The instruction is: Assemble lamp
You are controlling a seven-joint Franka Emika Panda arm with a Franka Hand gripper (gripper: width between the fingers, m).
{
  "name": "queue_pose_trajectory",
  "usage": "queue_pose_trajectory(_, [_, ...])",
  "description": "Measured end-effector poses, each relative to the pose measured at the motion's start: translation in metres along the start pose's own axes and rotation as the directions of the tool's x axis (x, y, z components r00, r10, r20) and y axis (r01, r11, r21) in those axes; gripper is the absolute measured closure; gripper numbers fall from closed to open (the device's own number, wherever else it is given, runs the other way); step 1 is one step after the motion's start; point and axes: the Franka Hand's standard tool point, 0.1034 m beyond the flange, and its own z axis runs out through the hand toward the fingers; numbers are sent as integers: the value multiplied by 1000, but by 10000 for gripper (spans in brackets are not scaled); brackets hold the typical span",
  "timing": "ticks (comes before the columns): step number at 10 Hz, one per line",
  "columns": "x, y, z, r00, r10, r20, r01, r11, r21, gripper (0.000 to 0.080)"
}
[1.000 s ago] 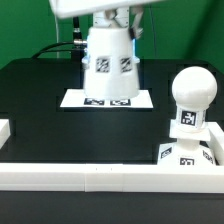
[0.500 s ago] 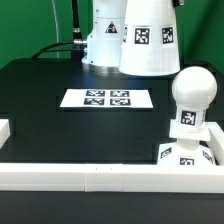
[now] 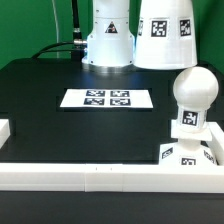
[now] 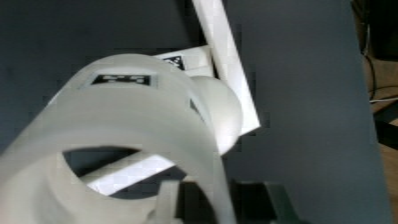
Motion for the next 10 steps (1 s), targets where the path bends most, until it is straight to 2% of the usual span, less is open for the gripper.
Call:
queue_pose_trajectory(2, [7,-11,6,1000,2,-4,-2,1000,-1,754])
queue_pose_trajectory(4, [7,-17,24,1000,-4,-1,4,1000,-8,754])
queue_pose_trajectory(7, [2,-21,50,1000,-1,19,1,1000,-26,754])
queue_pose_trajectory(10, [-1,-16,57,1000,-1,23,1,999,-32,754])
